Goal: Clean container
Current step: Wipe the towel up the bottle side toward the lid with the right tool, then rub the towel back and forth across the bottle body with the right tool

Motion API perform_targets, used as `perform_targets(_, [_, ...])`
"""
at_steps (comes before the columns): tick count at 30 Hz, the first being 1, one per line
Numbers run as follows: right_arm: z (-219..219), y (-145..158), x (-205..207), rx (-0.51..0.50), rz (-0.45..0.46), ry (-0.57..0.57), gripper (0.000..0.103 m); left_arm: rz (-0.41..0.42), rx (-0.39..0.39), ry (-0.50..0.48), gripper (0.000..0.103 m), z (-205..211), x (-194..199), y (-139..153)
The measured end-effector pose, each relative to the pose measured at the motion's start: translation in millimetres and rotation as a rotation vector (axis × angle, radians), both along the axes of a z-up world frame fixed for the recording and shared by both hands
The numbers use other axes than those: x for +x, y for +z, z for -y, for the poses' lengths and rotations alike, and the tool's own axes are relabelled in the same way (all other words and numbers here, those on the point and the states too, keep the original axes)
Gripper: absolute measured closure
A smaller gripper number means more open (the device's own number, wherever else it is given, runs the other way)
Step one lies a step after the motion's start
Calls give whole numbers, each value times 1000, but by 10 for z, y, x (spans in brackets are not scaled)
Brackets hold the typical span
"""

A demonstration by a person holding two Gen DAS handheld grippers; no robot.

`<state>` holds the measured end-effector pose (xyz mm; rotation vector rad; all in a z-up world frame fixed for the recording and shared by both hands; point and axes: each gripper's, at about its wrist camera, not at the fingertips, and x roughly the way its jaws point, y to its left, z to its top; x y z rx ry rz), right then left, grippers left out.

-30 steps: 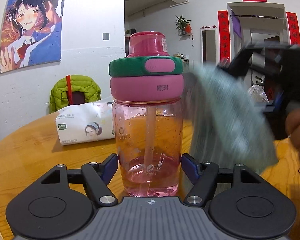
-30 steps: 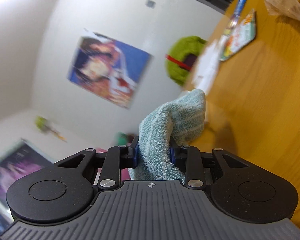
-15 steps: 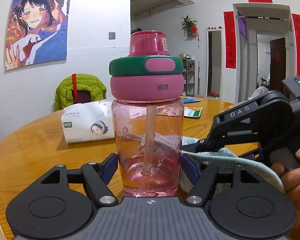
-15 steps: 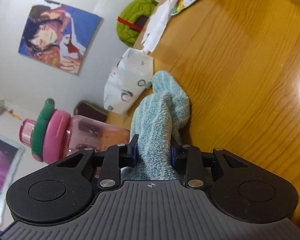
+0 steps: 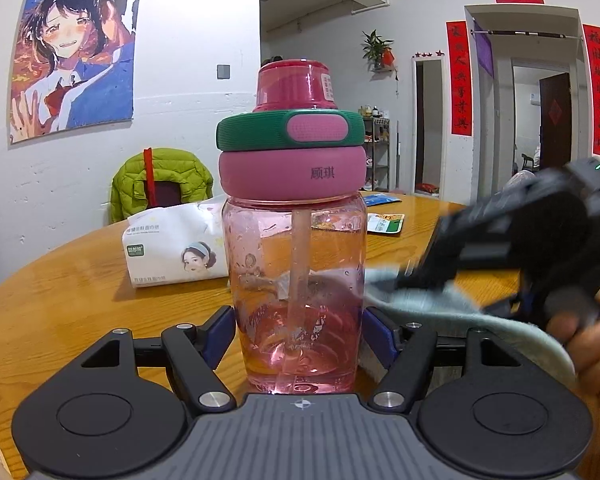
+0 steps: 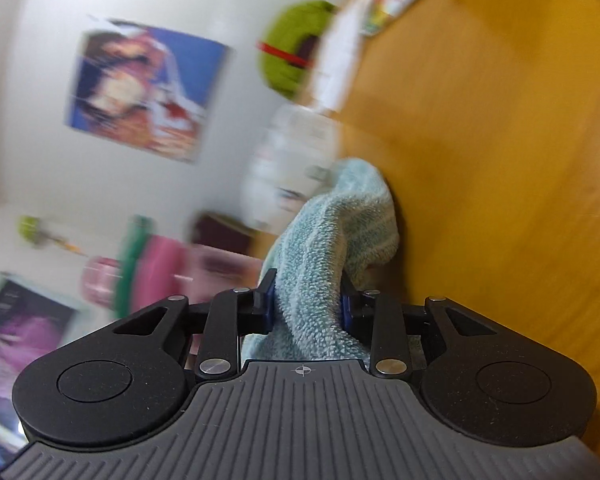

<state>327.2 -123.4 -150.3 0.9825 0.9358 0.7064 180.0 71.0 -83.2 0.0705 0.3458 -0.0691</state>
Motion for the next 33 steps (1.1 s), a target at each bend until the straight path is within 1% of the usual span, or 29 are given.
perform_targets(2, [-18,-4,1,-29,8,-5,69,-5,-3,3,36,4,-5,4])
perform_targets(3, [-17,20,-7,-35,29,-9,69,-11,-5,12,31,11,-12,8])
perform_targets(4, [-12,50,-20,-39,59,-20,69,-13,0,31,28,28,-28,16])
perform_targets(7, [20,174,-88,-30,191,-85,69,-4,23,93,27,100,-95,52])
perform_targets(9, [52,229,-119,-6,255,-133,69,12,30,94,27,144,-140,71])
perform_targets(10, [72,243,-110,16,270,-146,69,14,33,84,27,163,-153,72])
perform_targets(13, [88,188,-39,92,238,-108,69,21,50,28,26,200,-156,51])
perform_targets(15, [67,113,26,152,169,-45,69,26,62,17,24,190,-140,36])
perform_targets(16, [73,95,31,166,146,-37,69,26,62,12,24,168,-126,35])
perform_targets(18, [100,118,0,145,128,-18,69,25,47,-5,24,109,-94,40])
perform_targets(20, [104,178,-52,79,125,6,69,25,21,-23,23,47,-71,50])
perform_targets(22, [93,214,-82,33,128,14,69,26,20,-31,23,39,-68,49])
perform_targets(26, [56,253,-118,-40,139,16,69,32,59,-23,24,93,-74,23])
perform_targets(28, [31,235,-111,-72,131,13,69,33,55,-21,26,85,-74,25])
perform_targets(30, [27,258,-138,-96,155,0,69,33,53,-20,27,78,-74,26])
perform_targets(31, [48,292,-164,-78,186,-14,69,34,52,-20,27,77,-74,27])
perform_targets(33, [143,374,-223,23,267,-47,70,36,50,-22,27,74,-76,29])
